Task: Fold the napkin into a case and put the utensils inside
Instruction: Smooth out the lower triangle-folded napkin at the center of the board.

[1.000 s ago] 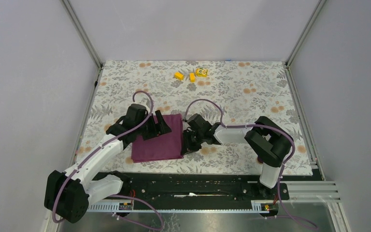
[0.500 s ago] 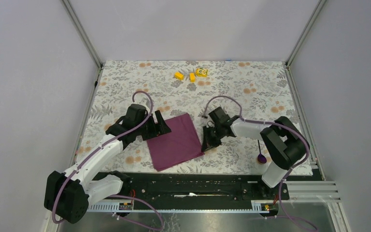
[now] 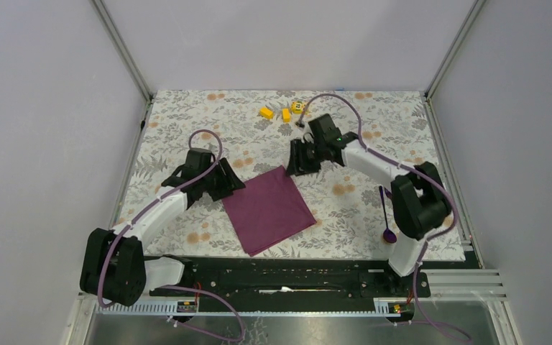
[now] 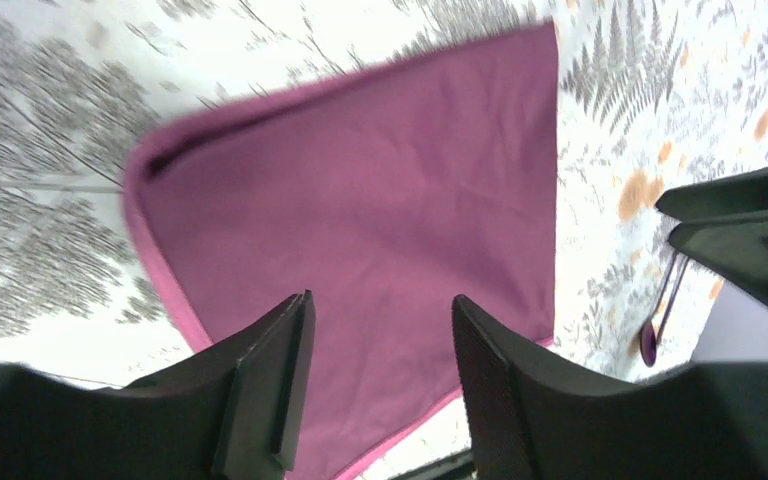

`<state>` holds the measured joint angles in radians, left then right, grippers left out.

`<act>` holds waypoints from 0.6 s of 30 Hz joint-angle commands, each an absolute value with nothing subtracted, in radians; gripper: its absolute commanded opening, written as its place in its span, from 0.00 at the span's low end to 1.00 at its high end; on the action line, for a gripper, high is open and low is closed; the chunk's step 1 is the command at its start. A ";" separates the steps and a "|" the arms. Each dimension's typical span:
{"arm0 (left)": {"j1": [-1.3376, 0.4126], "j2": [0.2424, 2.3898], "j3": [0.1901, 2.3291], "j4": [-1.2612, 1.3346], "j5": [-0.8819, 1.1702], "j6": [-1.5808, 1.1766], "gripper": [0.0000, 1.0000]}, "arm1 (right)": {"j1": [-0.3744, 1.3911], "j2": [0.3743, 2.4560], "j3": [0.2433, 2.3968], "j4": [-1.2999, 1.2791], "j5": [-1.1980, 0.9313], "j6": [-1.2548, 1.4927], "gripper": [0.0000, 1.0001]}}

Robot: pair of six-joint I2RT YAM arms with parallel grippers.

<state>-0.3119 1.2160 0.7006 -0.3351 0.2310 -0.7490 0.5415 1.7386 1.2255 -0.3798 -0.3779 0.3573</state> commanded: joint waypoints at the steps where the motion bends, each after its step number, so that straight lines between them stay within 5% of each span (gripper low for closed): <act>1: -0.220 1.243 0.699 -0.231 0.255 -0.754 0.53 | 0.548 1.922 1.404 -0.248 -0.563 0.423 0.45; 5: -0.175 1.285 0.689 -0.205 0.261 -0.744 0.45 | 0.546 2.068 1.509 -0.181 -0.633 0.481 0.33; 18: -0.119 1.436 0.672 -0.176 0.129 -0.681 0.35 | 0.497 2.256 1.556 -0.197 -0.550 0.359 0.34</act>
